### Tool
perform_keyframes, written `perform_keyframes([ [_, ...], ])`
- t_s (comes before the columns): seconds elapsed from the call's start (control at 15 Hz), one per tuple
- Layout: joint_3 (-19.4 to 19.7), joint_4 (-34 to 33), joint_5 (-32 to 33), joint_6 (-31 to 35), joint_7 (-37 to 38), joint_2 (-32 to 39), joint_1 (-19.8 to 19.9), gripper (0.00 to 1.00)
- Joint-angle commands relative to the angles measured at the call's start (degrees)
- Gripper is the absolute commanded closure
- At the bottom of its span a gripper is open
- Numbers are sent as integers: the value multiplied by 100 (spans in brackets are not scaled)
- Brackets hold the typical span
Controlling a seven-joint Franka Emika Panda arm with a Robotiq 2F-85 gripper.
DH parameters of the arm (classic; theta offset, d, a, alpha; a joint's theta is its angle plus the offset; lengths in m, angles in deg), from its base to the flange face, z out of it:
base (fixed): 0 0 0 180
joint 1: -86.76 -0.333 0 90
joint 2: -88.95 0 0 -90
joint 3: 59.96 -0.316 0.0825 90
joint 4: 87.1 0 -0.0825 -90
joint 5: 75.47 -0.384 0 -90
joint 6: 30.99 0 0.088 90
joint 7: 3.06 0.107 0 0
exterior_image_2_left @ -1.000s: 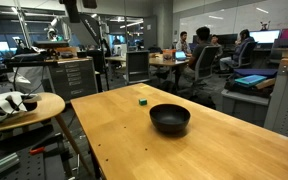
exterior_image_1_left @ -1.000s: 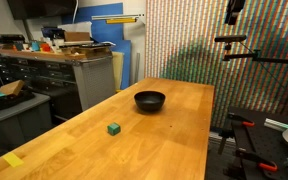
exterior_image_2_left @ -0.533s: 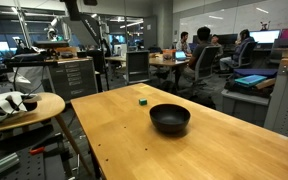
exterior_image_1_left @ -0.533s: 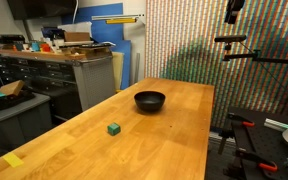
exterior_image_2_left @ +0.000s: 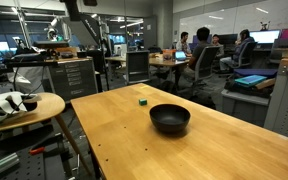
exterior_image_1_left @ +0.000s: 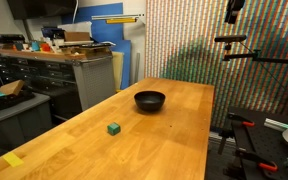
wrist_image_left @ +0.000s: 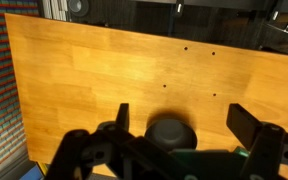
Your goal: Place the block in the bowl
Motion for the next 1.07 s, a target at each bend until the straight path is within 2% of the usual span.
perform_keyframes([
  [0.0, -73, -80, -14, 40, 207, 156, -118, 0],
  [0.4, -554, -468, -186, 434, 930, 1203, -364, 0],
  [0.73, -1025, -1123, -287, 1042, 1773, 2614, -454, 0],
  [1.0, -1166, -1878, -389, 1251, 2265, 3835, -485, 0],
])
